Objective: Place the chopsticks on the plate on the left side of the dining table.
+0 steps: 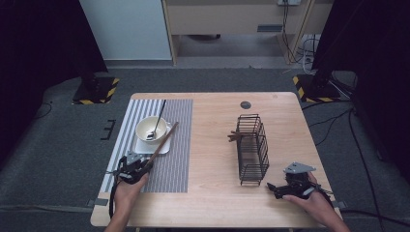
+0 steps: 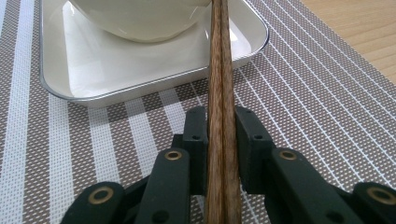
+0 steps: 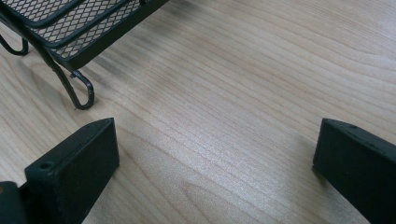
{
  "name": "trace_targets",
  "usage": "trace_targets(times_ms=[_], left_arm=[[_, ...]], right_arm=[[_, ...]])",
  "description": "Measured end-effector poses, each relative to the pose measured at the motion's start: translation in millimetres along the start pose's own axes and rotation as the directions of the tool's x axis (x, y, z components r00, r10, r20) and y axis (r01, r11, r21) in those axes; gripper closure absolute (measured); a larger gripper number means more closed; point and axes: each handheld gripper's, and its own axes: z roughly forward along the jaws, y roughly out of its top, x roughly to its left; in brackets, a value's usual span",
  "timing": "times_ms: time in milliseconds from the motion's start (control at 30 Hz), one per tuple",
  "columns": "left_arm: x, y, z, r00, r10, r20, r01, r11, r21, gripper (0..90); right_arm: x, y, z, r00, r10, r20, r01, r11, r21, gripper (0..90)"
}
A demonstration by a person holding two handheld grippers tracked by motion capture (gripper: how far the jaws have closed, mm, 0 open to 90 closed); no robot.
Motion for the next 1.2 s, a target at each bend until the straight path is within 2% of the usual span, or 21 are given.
trace_targets(times_ms=[133,333,867,1100,1200], left_arm=[[4.0,-1.1,-2.0,0.9999,0.008,0.008,-0.008,1.0,0.002,75.1],[8.8,-1.4,-3.3,0.9998,0.02,-0.005,-0.02,0.9998,0.001,73.2],[17.7,-1.5,-2.8,0.9991,0.015,-0.039,-0.015,0.9999,-0.007,66.9],[24.2,-1.9,-3.8,0.9965,0.028,-0.079,-0.029,0.9994,-0.021,59.9],[26.8,-2.9,-3.7,0.9962,0.026,-0.083,-0.029,0.9993,-0.025,58.0]], right_arm=[[0.1,0.0,0.0,1.0,0.001,0.0,-0.001,1.0,0.0,0.2],[0.1,0.0,0.0,1.0,0.002,0.0,-0.002,1.0,0.0,0.2],[0.0,0.0,0.0,1.0,0.0,0.0,0.0,1.0,0.0,0.2],[0.0,0.0,0.0,1.0,0.0,0.0,0.0,1.0,0.0,0.2],[0.0,0.0,0.0,1.0,0.0,0.0,0.0,1.0,0.0,0.2]])
